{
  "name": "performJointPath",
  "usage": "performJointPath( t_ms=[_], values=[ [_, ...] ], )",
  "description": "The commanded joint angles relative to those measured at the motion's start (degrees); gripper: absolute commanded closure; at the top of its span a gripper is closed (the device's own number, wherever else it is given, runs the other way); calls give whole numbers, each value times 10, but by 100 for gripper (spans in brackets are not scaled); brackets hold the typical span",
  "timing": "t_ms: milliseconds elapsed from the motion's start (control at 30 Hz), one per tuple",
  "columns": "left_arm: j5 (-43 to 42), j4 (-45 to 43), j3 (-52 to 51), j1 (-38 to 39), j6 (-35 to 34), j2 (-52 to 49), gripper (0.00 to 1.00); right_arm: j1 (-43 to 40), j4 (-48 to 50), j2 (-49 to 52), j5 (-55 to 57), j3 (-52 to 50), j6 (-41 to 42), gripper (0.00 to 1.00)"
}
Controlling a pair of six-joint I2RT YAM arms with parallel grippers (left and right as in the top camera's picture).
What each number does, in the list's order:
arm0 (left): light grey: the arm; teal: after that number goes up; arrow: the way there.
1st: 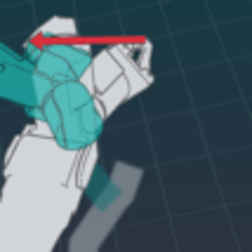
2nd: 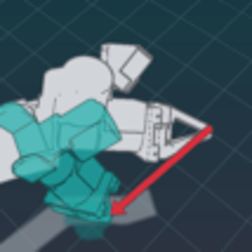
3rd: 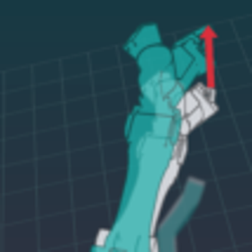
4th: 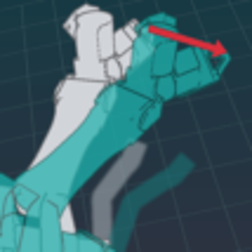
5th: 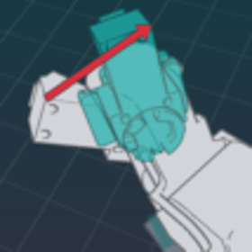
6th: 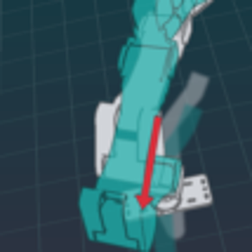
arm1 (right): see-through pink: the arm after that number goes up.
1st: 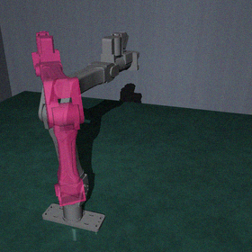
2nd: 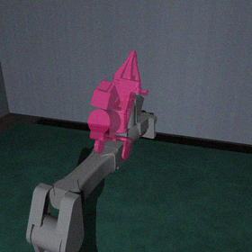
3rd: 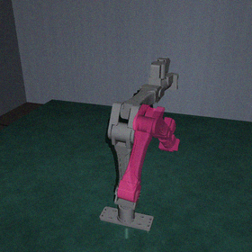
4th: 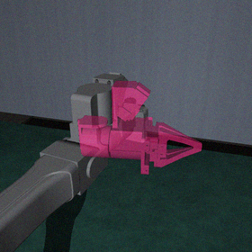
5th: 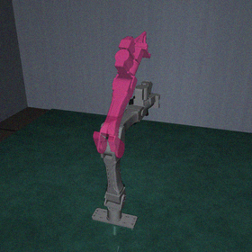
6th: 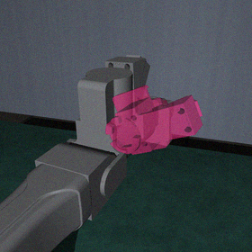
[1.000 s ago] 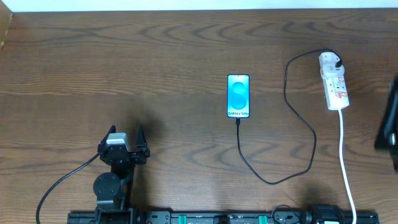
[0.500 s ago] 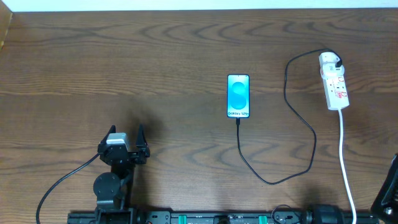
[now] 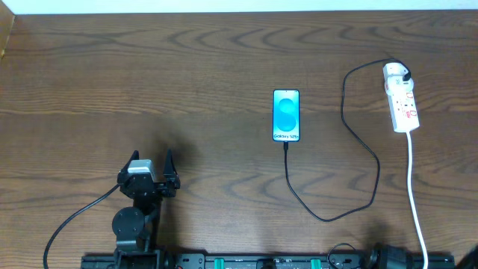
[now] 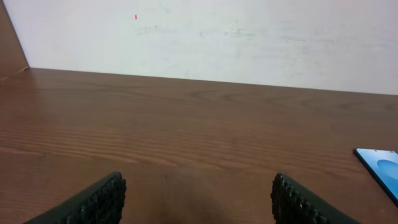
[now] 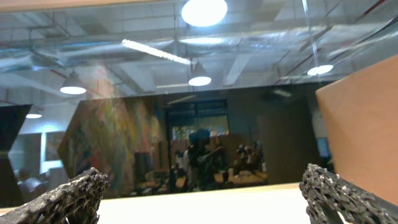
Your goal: Plug charger to phone and switch on socket
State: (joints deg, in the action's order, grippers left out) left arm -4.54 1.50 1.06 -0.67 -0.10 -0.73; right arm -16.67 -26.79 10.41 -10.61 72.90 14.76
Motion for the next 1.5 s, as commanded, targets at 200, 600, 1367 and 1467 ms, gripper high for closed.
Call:
performJointPath(
  t_ms=[200, 600, 1367, 1467],
  values=[
    [-8, 21, -8, 1, 5, 5, 25, 21, -2, -17, -47, -12, -113, 1],
    [-8, 21, -8, 1, 5, 5, 25, 44, -3, -100, -60, -55, -151, 1],
    [-8, 21, -8, 1, 5, 5, 25, 62, 29, -99, -64, -115, -202, 1],
    [-8, 21, -8, 1, 5, 5, 25, 62, 43, -99, -65, -149, -202, 1]
  ],
)
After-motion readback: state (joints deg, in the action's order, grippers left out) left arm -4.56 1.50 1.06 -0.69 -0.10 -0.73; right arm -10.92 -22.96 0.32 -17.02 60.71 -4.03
